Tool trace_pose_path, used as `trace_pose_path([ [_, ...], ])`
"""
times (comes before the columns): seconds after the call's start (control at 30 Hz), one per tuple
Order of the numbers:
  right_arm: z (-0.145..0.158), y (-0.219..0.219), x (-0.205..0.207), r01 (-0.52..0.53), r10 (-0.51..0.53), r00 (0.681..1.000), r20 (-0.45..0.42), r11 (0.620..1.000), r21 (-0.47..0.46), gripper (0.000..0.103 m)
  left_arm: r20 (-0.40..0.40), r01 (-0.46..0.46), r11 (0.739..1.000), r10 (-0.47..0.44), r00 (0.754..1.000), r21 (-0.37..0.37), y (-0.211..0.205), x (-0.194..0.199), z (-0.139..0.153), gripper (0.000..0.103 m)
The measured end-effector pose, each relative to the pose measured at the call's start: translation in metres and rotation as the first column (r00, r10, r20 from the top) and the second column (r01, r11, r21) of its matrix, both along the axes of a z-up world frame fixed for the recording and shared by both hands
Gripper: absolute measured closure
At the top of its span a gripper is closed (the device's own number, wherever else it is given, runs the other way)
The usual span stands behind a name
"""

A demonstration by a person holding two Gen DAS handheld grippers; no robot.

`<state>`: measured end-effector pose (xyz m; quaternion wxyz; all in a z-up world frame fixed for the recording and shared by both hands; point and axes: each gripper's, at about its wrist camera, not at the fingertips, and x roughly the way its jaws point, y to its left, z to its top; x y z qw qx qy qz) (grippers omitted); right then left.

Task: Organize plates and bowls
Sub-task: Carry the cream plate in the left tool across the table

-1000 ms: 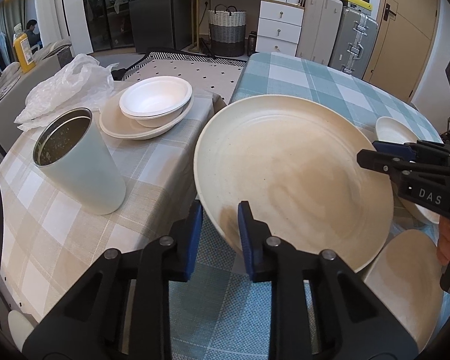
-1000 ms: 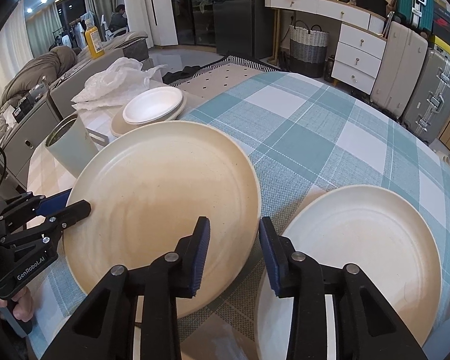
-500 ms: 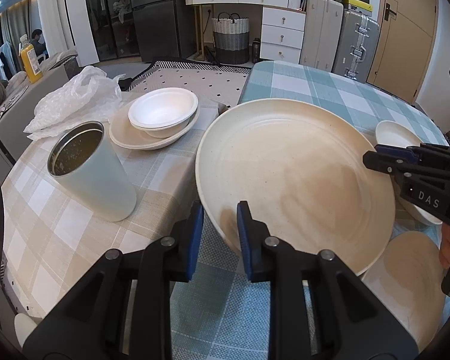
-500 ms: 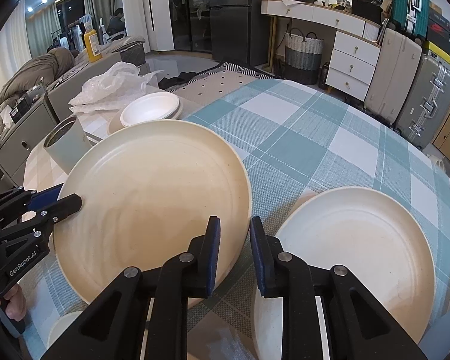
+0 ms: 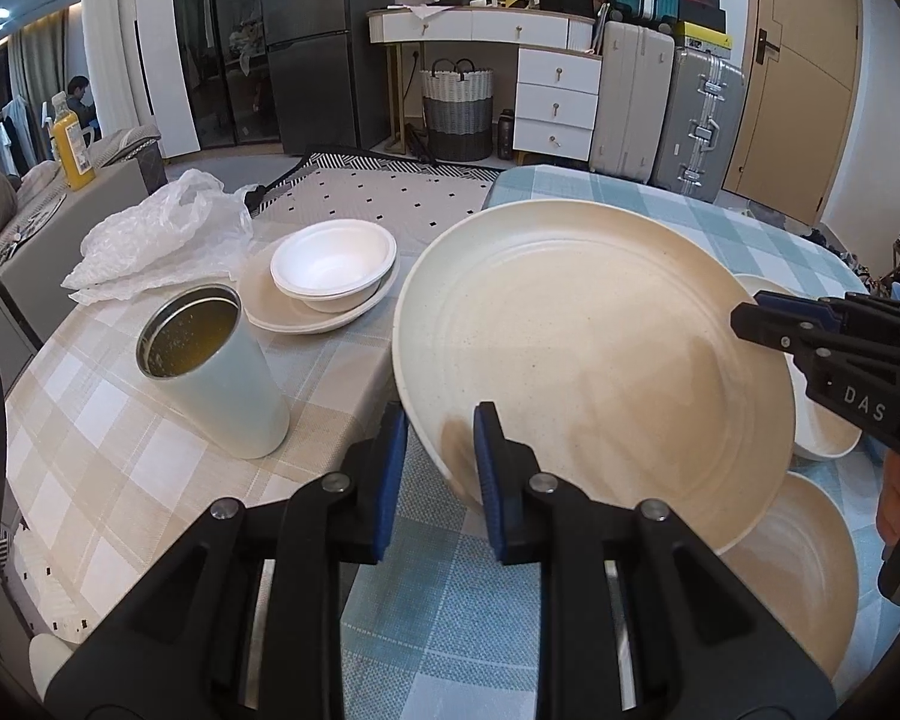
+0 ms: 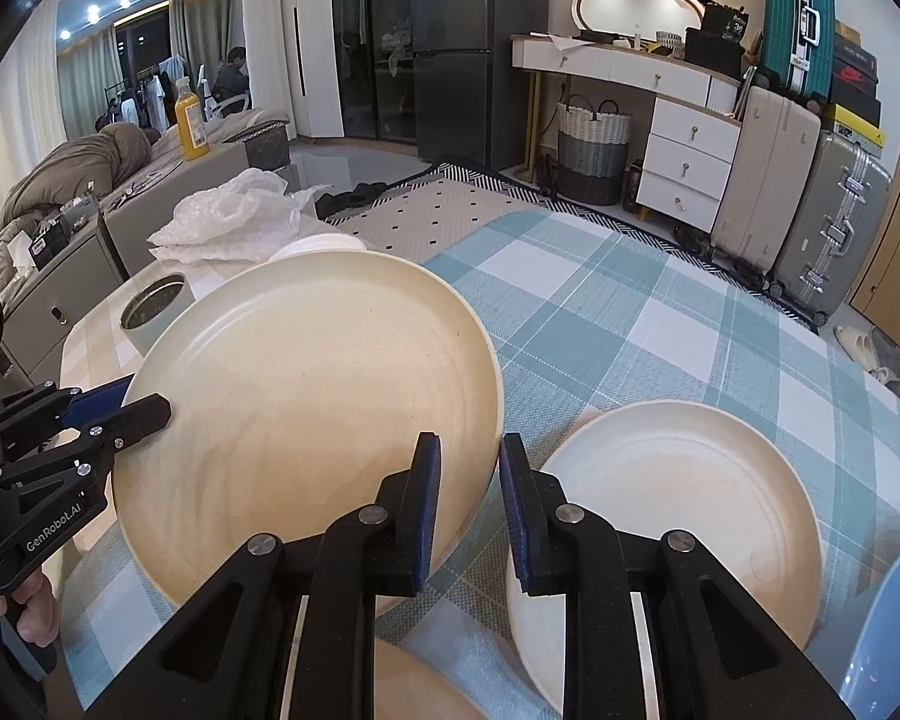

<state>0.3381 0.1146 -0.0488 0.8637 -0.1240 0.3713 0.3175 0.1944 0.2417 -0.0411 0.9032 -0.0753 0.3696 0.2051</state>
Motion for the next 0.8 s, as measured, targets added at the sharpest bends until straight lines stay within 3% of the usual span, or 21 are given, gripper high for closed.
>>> trace_pose_path([
  [0.8,0.058,-0.064,-0.079,0.072,-0.078,0.995,0.059,0.994,0.086,0.083,0.061,0.069,0.996,-0.073,0.995,0.06,-0.101,-0.072,0.076,0.083],
])
